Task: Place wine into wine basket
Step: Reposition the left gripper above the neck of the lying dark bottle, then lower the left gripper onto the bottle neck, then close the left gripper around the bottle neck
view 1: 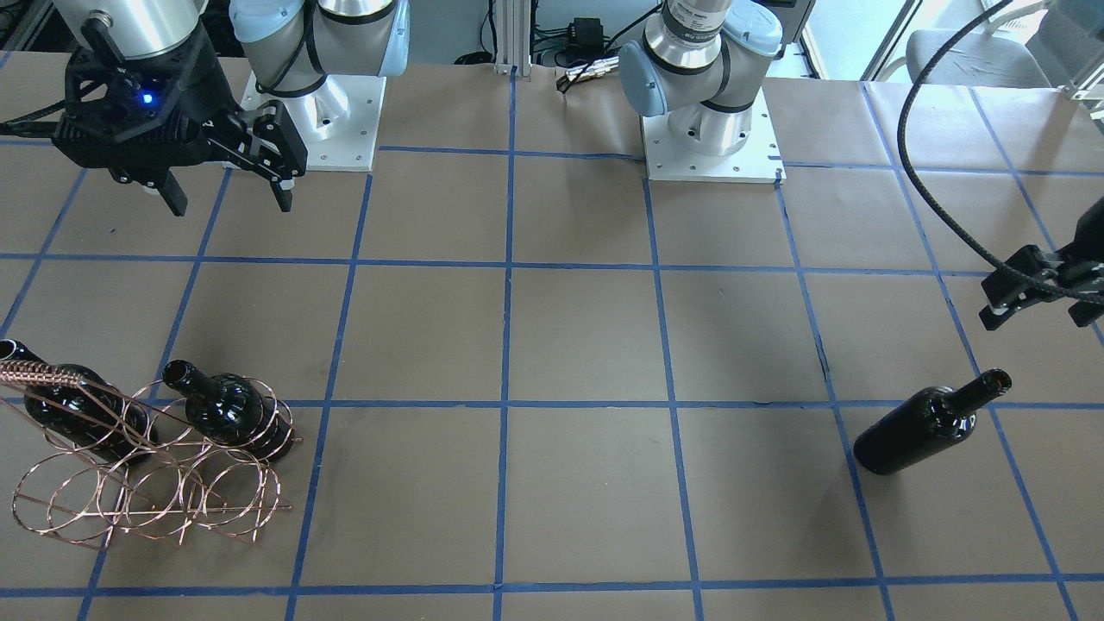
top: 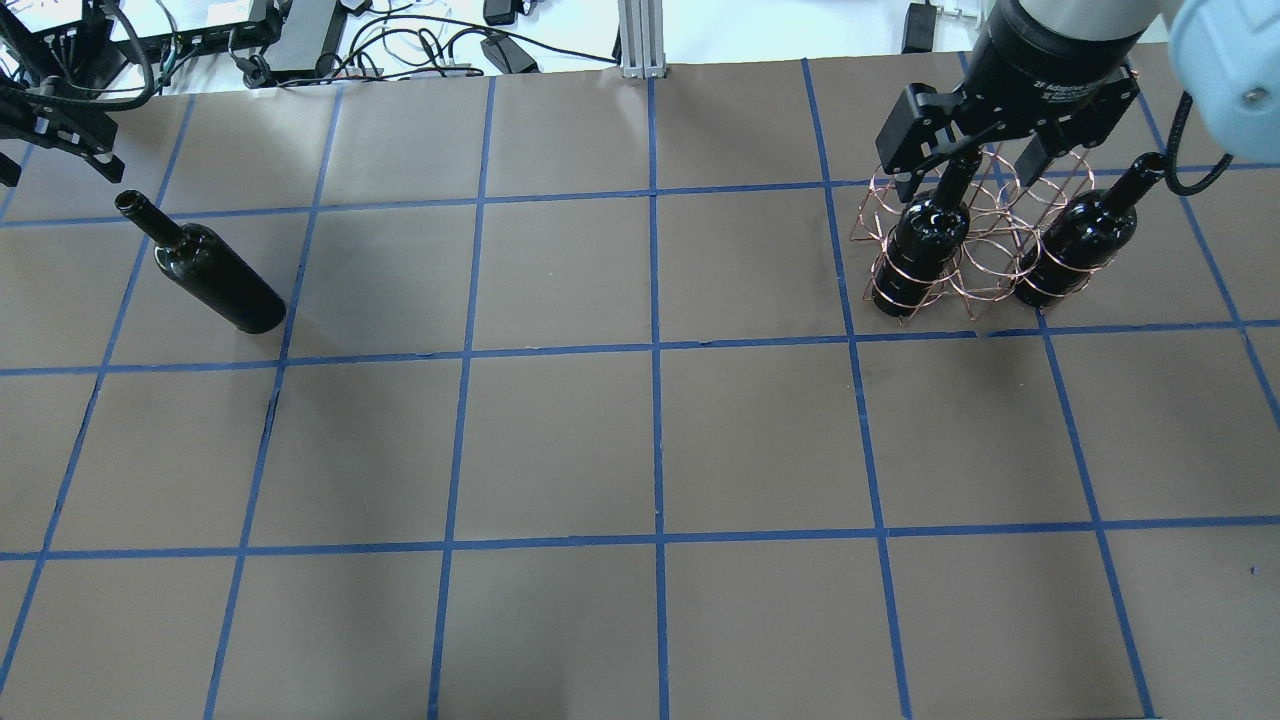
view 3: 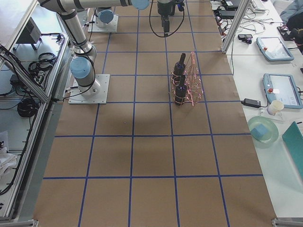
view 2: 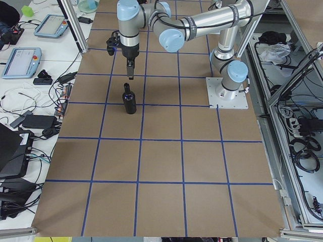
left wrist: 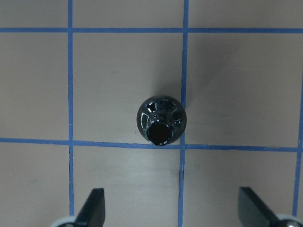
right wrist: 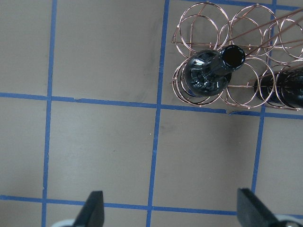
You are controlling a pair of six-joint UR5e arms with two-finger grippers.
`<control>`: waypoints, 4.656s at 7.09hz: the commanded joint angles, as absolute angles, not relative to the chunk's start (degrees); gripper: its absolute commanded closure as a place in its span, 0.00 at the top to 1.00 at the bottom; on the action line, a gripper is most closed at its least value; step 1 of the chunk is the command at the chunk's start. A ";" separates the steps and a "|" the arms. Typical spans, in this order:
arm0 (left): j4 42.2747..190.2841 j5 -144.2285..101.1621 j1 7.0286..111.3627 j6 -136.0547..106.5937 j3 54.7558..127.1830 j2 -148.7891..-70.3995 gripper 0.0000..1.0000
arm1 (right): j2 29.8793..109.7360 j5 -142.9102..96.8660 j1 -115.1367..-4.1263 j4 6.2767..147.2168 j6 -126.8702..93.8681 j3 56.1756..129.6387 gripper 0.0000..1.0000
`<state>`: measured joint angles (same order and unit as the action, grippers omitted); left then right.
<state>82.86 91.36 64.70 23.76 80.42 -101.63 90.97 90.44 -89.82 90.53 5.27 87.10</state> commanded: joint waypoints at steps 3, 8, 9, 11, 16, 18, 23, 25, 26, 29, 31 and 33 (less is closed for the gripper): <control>79.28 88.70 64.60 24.00 80.24 -107.92 1.00 | 91.05 90.44 -89.82 90.53 5.27 87.10 0.99; 79.28 88.77 64.60 23.99 80.25 -110.74 0.75 | 90.97 90.44 -89.82 90.53 5.27 87.10 0.99; 79.28 88.77 64.60 23.99 80.24 -110.92 0.66 | 90.97 90.44 -89.82 90.53 5.27 87.10 0.99; 79.28 88.94 64.60 23.99 80.24 -111.18 0.63 | 90.97 90.44 -89.82 90.53 5.19 87.10 0.99; 79.80 89.12 64.51 24.08 80.51 -111.18 0.00 | 90.97 90.44 -89.82 90.53 5.19 87.10 0.99; 80.07 89.91 64.51 24.17 80.51 -110.92 0.00 | 90.97 90.44 -89.82 90.53 5.27 87.10 0.99; 80.07 90.88 64.51 24.08 80.24 -111.27 0.85 | 90.97 90.44 -89.74 90.53 5.27 87.10 0.99; 80.50 90.70 64.51 24.17 80.42 -111.01 0.67 | 90.97 90.44 -89.74 90.53 5.27 87.10 0.99; 82.07 90.79 64.51 24.17 80.42 -110.74 0.62 | 90.97 90.44 -89.74 90.53 5.27 87.10 0.99; 84.63 90.97 64.51 24.08 80.60 -110.30 0.26 | 90.97 90.44 -89.74 90.62 5.27 87.10 0.99; 84.55 91.06 64.51 24.26 80.42 -110.39 0.00 | 90.97 90.44 -89.74 90.62 5.27 87.10 0.99; 83.94 90.97 64.51 25.65 80.16 -110.13 0.00 | 90.97 90.44 -89.74 90.62 5.19 87.10 0.99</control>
<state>84.20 91.04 64.51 24.71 80.30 -110.31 90.97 90.44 -89.74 90.61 5.22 87.10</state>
